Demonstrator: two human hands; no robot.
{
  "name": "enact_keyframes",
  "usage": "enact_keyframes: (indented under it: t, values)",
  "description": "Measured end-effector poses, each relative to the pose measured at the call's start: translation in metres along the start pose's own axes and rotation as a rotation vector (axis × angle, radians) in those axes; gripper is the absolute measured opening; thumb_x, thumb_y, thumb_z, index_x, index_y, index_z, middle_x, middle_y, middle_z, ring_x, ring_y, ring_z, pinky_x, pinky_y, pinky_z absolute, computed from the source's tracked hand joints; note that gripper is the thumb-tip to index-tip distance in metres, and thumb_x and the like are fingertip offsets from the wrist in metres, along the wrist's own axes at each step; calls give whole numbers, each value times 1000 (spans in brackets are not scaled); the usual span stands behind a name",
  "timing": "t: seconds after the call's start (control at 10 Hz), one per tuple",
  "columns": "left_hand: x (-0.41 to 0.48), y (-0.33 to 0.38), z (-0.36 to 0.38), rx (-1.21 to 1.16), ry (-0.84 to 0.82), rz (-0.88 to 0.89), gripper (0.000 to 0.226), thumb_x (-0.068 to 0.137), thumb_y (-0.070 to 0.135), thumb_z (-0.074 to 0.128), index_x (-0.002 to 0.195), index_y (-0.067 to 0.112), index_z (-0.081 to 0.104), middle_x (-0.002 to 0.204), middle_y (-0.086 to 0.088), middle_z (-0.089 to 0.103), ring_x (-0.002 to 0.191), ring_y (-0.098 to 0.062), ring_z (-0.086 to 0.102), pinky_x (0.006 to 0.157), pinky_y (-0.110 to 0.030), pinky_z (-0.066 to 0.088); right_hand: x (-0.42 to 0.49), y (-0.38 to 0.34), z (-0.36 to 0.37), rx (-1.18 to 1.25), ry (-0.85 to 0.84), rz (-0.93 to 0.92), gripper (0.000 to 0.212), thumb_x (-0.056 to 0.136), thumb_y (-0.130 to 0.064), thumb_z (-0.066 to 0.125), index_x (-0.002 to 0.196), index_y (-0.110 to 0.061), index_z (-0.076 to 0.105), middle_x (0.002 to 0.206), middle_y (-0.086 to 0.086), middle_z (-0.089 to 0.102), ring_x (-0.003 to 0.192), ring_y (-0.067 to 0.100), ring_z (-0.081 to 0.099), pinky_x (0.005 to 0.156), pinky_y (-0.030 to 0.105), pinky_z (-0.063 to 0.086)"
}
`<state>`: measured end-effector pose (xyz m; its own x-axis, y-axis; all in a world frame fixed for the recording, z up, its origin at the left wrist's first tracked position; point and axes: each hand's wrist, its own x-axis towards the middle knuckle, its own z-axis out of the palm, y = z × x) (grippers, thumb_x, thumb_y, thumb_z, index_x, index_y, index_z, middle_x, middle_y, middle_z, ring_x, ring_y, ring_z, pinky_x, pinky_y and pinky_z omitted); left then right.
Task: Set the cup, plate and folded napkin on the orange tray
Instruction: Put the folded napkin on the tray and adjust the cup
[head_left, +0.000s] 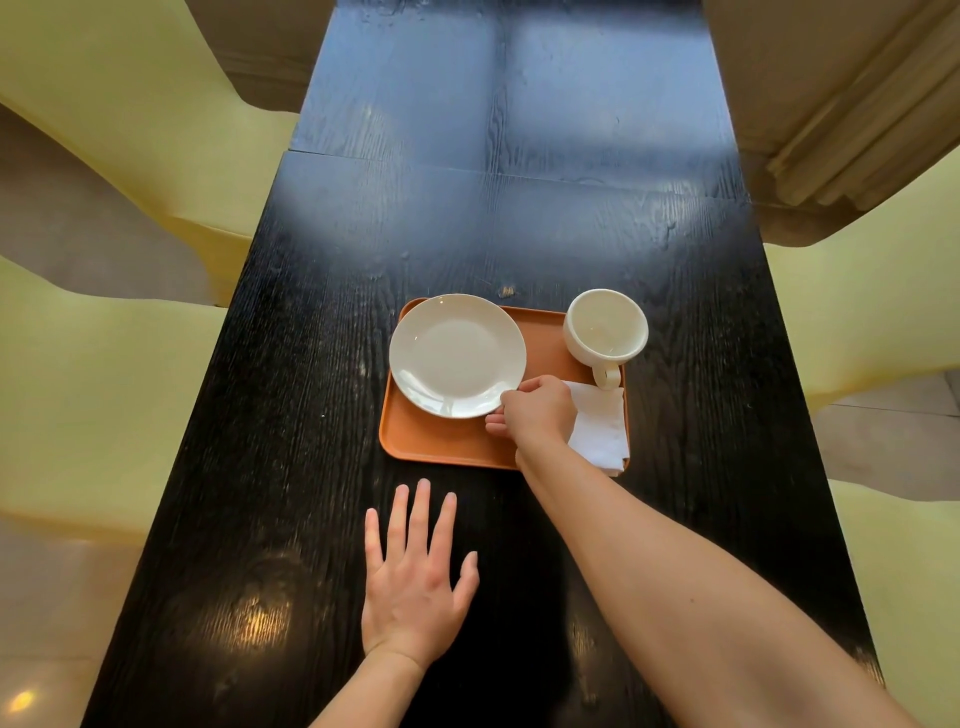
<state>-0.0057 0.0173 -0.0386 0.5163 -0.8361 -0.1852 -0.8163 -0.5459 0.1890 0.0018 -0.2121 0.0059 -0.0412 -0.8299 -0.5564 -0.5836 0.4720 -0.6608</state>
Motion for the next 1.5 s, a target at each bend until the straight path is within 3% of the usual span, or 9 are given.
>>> enact_keyframes:
  t: [0.7,1.0,1.2,1.3,1.4,1.5]
  values:
    - [0,0,2,1,-13,-2,69,91,55,41,150,19,41,161,-17,32,151,-36,23,118,-64,22,0,4,2,40,-27,-16,12,89,-2,60,92,-14,59,71,9,76,45,17,73,67,38,67]
    - [0,0,2,-6,1,0,69,90,55,40,149,19,42,160,-17,34,151,-36,25,118,-64,22,-2,9,-4,58,-55,-37,6,94,-18,64,96,-15,60,71,7,77,49,16,74,68,38,67]
    - [-1,1,-5,-23,-17,-14,69,91,56,36,150,21,40,162,-14,33,152,-33,23,120,-60,15,-6,1,-21,-16,-11,-157,9,96,-25,64,89,-21,60,74,3,74,67,21,76,78,45,65]
    - [4,3,-20,-54,-54,-46,67,90,54,42,151,25,39,162,-10,32,153,-29,20,123,-55,12,-10,-5,-33,-157,-28,-272,10,95,-28,64,88,-21,60,91,5,73,86,25,72,81,45,63]
    - [16,2,-47,-89,-117,-61,62,92,44,47,150,26,38,157,-5,39,146,-25,33,119,-47,28,-17,-8,-45,-371,-45,-436,18,95,-32,65,105,-17,65,96,1,67,88,21,64,74,36,55]
    - [32,-1,-84,-91,-11,-12,57,88,36,54,142,19,49,135,-5,57,118,-25,56,99,-42,46,-33,-14,-61,-530,-41,-576,28,96,-34,64,116,-13,66,101,6,72,91,25,67,77,41,60]
